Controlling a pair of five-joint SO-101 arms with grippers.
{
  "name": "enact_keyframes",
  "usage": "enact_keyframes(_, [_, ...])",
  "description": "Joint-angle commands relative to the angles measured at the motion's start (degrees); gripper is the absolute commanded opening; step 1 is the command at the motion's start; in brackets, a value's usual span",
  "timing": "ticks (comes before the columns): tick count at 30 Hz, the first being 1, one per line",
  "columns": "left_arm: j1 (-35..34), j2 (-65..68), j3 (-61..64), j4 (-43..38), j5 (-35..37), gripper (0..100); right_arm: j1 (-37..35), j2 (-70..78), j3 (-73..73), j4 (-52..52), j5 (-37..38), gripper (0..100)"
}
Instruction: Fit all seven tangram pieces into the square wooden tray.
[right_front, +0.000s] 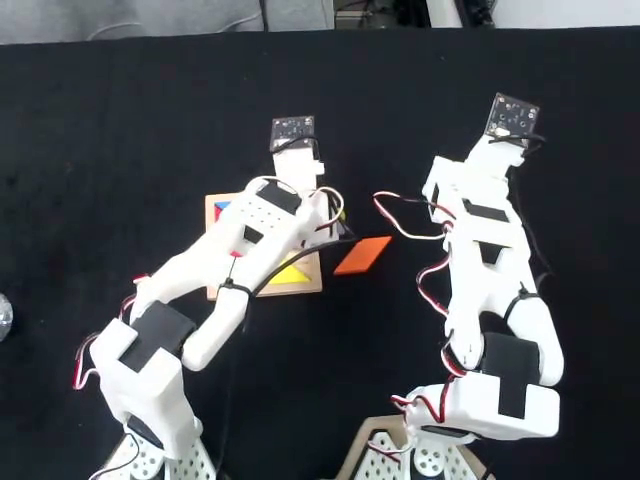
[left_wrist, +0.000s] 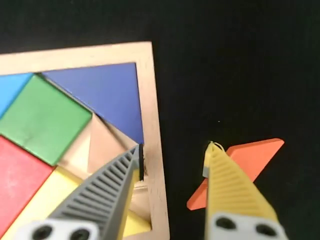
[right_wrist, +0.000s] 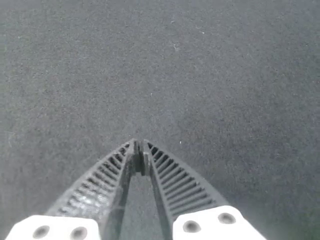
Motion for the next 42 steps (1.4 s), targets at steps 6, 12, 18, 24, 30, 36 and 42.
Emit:
enact_keyframes(6, [0.6,0.7,-0.9,0.8,0.3,21,-1.0,-0.7,-3.2,-0.7,0.5,1.2])
enact_keyframes(12, [0.2,1.6,-3.6,7.4,0.3,21,-1.0,-0.7,-3.2,-0.7,0.5,1.2])
enact_keyframes(18, [-0.7,1.6,-3.3,10.4,0.2,21,-1.0,-0.7,-3.2,-0.7,0.5,1.2])
enact_keyframes(24, [-5.5,-0.5,-5.6,19.7,0.1,21,-1.0,-0.7,-3.2,-0.7,0.5,1.2])
enact_keyframes(30, [-3.2,-7.9,-8.0,23.8,-3.9,21,-1.0,-0.7,-3.3,-0.7,0.5,1.2])
enact_keyframes(36, [-1.5,-8.8,-0.7,9.7,-3.8,21,-1.0,-0.7,-3.3,-0.7,0.5,1.2])
enact_keyframes(42, [-2.7,-8.6,2.7,1.5,-3.8,21,-1.0,-0.7,-3.4,-0.7,0.5,1.2])
